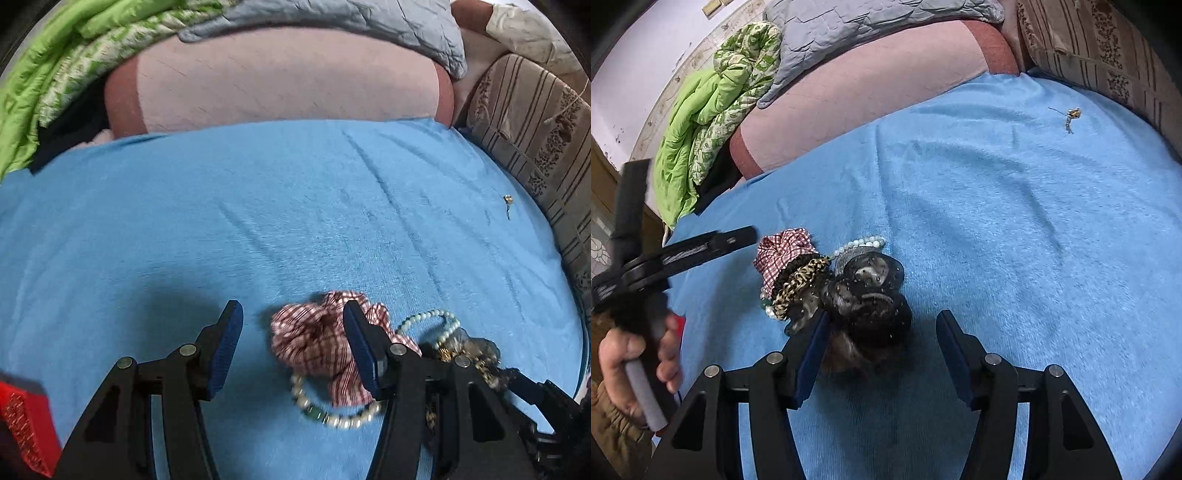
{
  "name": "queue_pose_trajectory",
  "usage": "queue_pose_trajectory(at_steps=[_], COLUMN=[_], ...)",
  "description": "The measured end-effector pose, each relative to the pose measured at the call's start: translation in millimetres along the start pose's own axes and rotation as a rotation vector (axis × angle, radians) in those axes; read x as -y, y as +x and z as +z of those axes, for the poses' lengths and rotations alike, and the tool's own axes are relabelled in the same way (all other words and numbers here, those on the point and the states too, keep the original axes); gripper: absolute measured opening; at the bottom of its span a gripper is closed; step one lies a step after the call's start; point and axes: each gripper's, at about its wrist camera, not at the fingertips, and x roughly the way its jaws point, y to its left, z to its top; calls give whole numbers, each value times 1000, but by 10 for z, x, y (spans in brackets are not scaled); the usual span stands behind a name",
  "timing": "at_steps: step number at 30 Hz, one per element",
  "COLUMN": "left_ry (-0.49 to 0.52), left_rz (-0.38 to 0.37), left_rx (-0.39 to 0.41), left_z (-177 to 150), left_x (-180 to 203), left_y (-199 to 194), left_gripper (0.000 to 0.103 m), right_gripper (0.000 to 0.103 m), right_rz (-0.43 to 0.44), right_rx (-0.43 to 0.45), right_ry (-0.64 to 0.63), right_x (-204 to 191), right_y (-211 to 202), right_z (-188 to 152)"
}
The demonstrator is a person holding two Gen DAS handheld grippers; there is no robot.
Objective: Organize jewelry
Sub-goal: 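Grasp the red plaid scrunchie with the left tool while the right grasps the black sheer scrunchie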
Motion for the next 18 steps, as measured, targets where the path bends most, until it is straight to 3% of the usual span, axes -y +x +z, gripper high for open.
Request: queue_pose_trajectory(at_steps=[4,5,6,7,9,12,18], left_ry=[11,7,4,0,-1,7,8], left_rz=[-22,-34,-42,-51,-45,-37,-63], left_rx=[-17,-23,-30,-50,-47,-29,29], left_z=[-4,-8,-17,-32,-77,-153,-347], left_x=[56,57,59,63,87,120,160], left_y=[132,149,162,185,153,7,-488], left_gripper=[55,42,10,3,4,3,3], right_gripper=[64,64,58,44,25,13,11], right_rz=[-7,-11,-16,-21,-28,-43,-27], right_rx=[-7,-8,-4,-1,-7,1,11], right_ry=[-16,-19,-23,-27,-40,-60,-61], right_x=[-22,-28,-33,-39,-66,-125,-172], right_y=[95,109,118,125,150,126,-40], right_z=[8,11,9,8,-1,-25,-110])
